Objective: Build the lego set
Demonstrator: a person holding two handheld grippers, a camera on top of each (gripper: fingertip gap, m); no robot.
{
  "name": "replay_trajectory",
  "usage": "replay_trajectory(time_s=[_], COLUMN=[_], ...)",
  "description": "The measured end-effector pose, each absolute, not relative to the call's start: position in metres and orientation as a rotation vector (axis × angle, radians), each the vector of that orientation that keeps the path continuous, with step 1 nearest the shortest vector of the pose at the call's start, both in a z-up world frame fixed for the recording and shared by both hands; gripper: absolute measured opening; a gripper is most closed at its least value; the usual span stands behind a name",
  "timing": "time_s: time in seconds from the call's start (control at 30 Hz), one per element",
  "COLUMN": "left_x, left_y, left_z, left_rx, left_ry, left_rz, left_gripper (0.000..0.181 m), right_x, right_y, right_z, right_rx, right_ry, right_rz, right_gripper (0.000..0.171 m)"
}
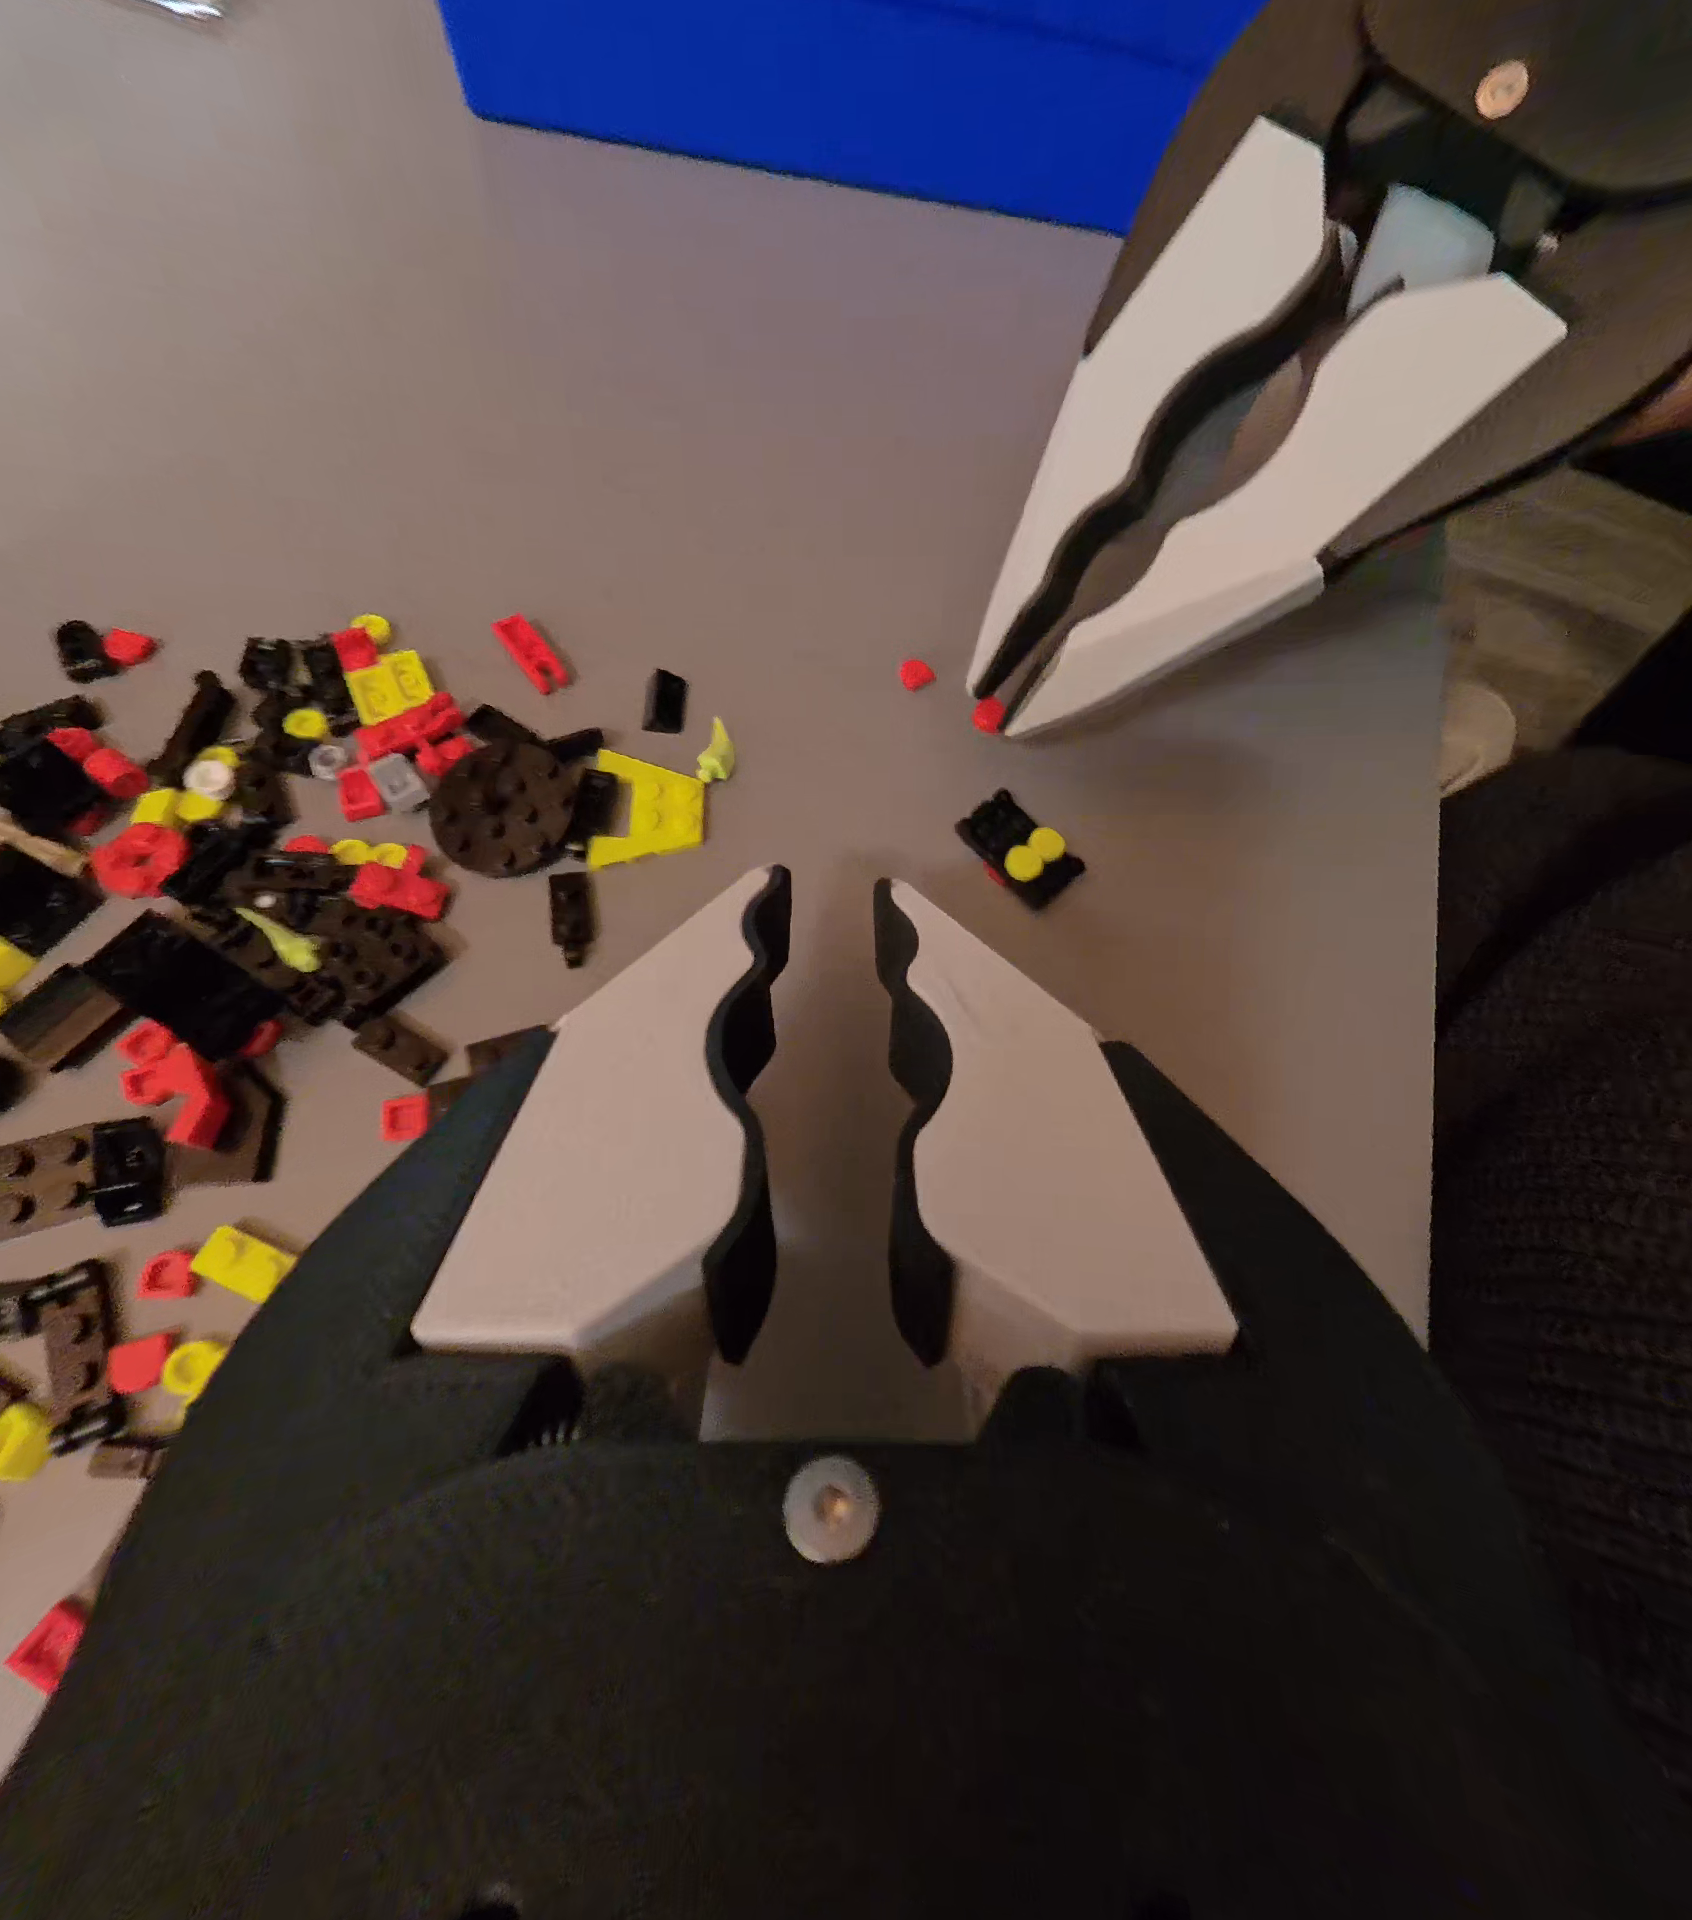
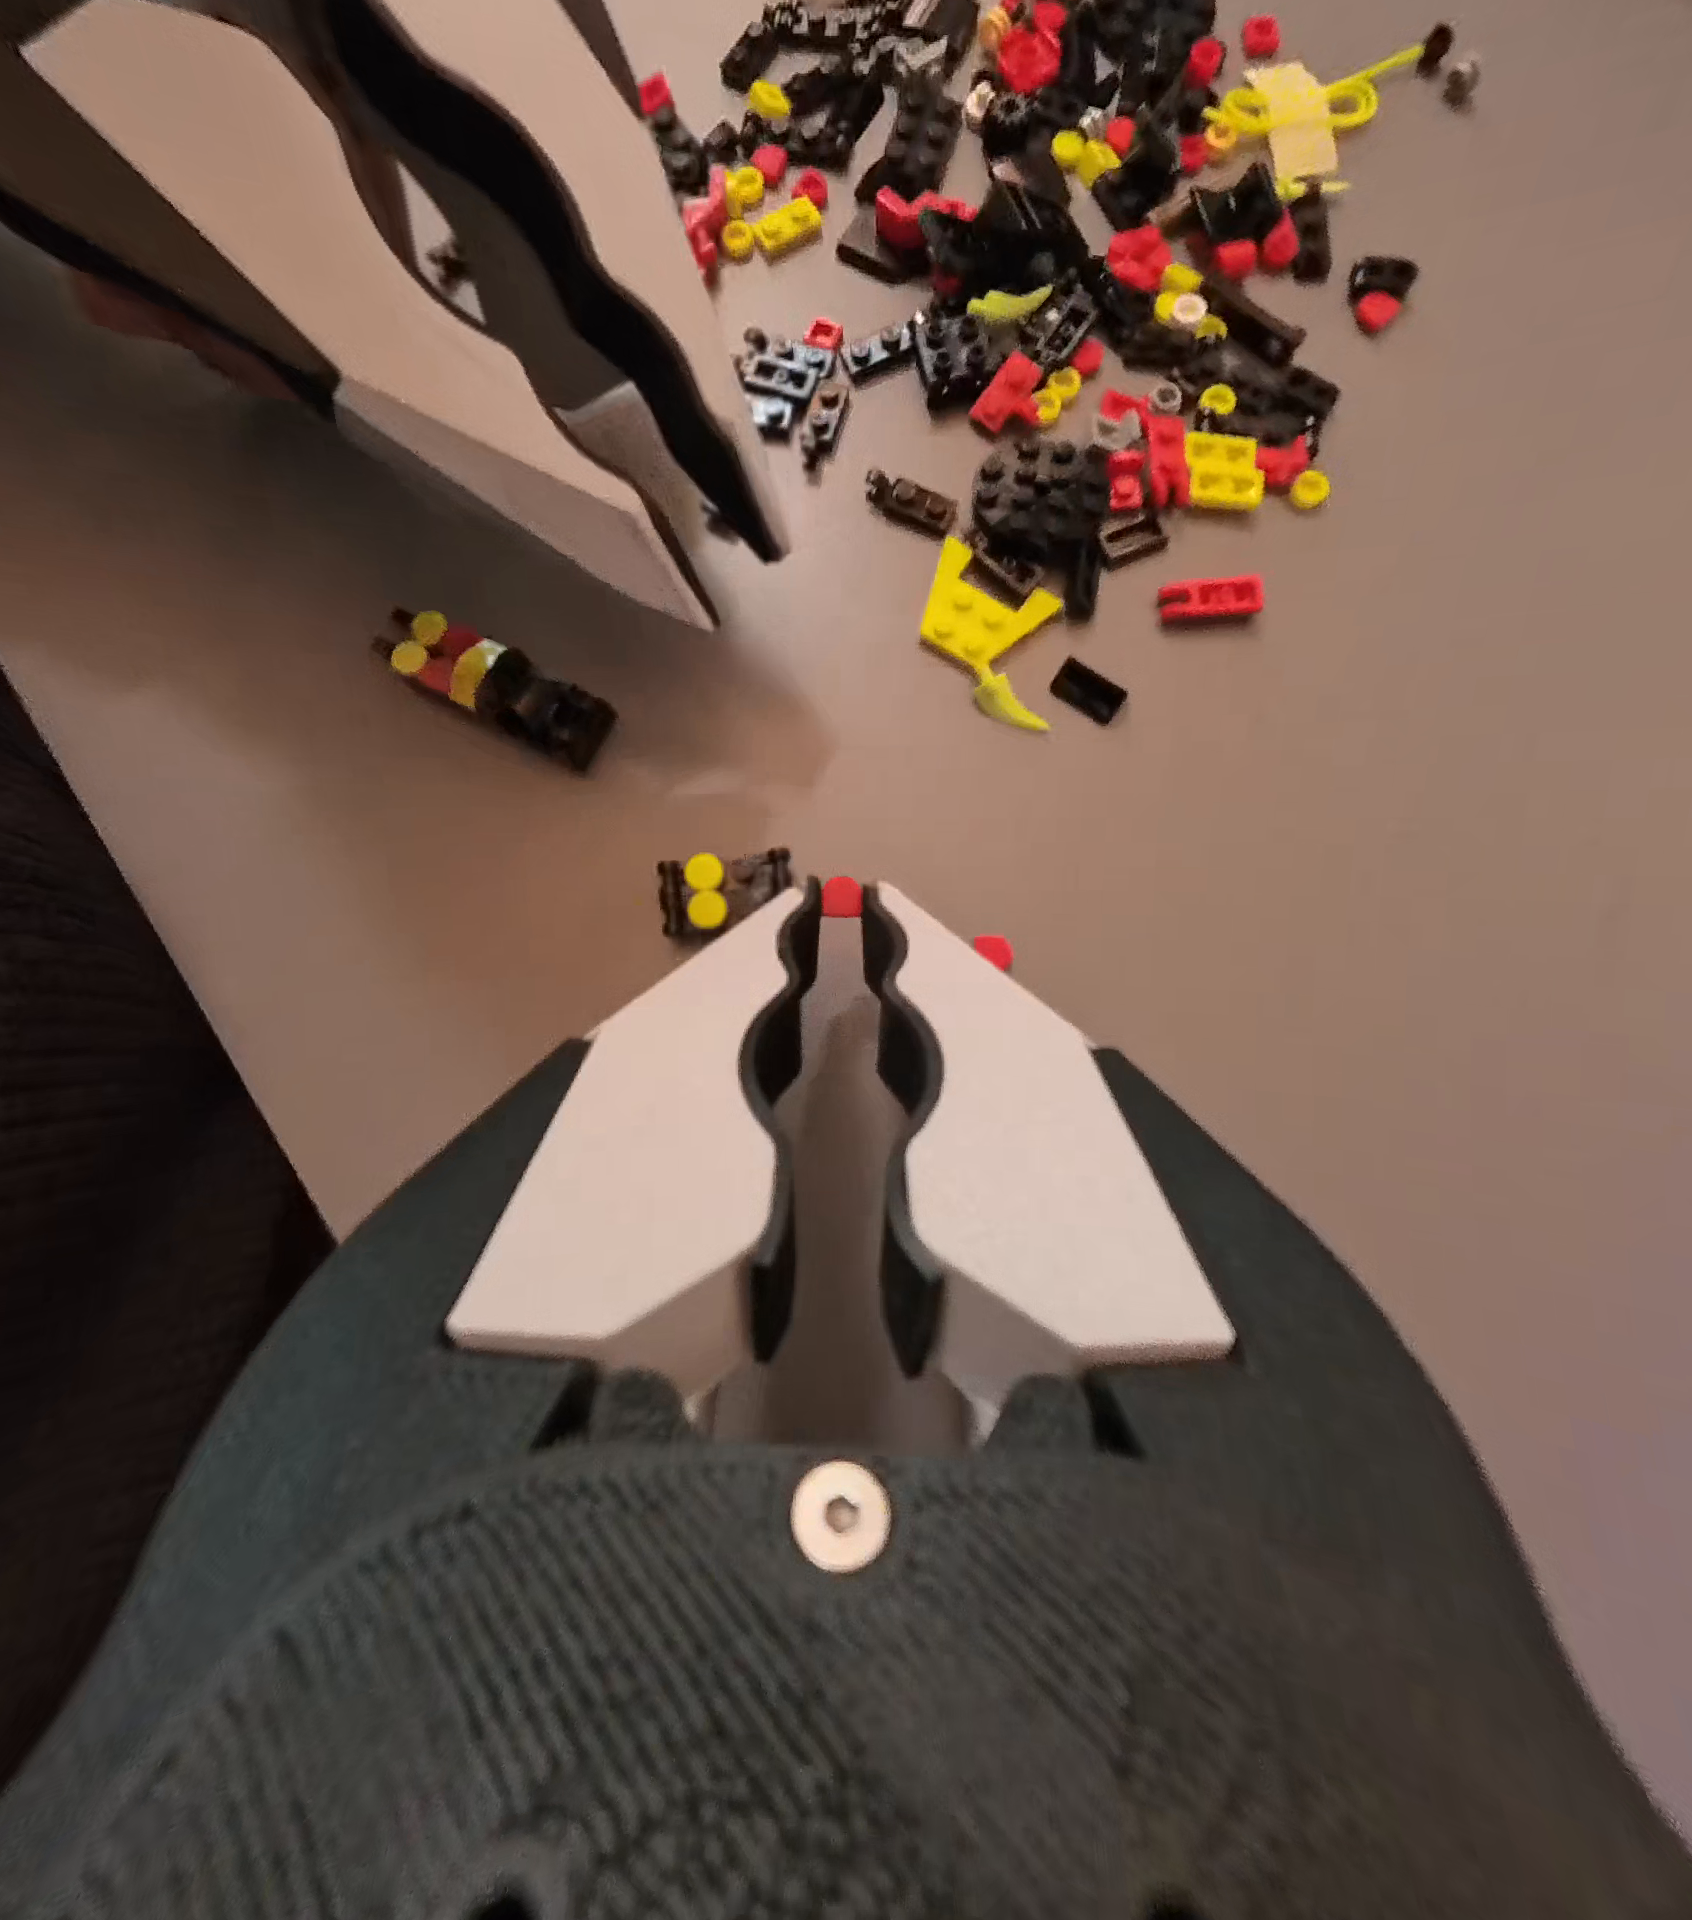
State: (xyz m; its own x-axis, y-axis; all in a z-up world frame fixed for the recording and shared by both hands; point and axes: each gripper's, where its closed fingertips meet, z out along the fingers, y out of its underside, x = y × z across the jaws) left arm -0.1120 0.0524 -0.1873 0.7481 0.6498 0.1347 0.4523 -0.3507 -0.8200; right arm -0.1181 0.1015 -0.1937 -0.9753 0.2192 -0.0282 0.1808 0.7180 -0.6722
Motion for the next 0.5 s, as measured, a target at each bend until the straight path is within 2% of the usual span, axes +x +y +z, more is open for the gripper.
replay_trajectory(time_s=[0.5], left_x=[-0.086], left_y=[0.071], left_z=[-0.204], left_rx=[-2.140], left_ry=[-0.726], left_rz=[0.162], left_gripper=[0.013], right_x=[-0.098], right_y=[0.095], right_z=[-0.206], right_rx=[-0.193], right_ry=[-2.940], right_rz=[1.054], right_gripper=[0.007])
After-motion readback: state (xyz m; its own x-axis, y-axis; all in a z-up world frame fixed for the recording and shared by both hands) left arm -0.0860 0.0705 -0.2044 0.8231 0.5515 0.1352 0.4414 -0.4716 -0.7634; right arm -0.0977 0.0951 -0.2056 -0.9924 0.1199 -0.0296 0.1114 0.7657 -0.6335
